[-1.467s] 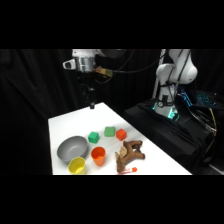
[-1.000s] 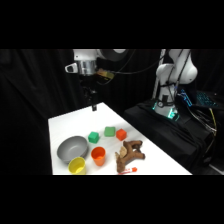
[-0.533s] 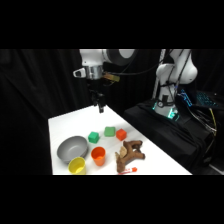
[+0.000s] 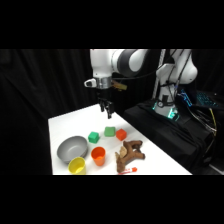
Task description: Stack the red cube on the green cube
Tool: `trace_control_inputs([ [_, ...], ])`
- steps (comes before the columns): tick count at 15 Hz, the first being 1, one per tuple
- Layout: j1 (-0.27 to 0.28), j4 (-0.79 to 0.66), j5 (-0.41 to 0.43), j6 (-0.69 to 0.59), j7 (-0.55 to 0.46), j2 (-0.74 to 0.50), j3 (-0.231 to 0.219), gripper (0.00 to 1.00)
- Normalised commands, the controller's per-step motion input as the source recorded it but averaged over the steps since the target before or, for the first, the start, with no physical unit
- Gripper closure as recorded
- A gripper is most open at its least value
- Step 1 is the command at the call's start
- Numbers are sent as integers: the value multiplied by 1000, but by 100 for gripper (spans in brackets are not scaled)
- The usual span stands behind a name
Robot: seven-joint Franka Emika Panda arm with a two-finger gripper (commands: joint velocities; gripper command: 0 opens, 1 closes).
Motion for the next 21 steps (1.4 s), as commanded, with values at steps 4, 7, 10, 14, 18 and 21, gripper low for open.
trace_control_inputs([
  [4,12,-331,-33,313,-109,-147,22,0],
  [7,1,-258,-19,266,-127,-110,13,0],
  [10,-5,-204,-3,275,-133,-46,10,0],
  [14,-6,-136,-28,265,-97,20,10,0],
  [18,-1,-106,-5,280,-74,48,26,0],
  [21,-6,-56,21,305,-58,100,33,0],
])
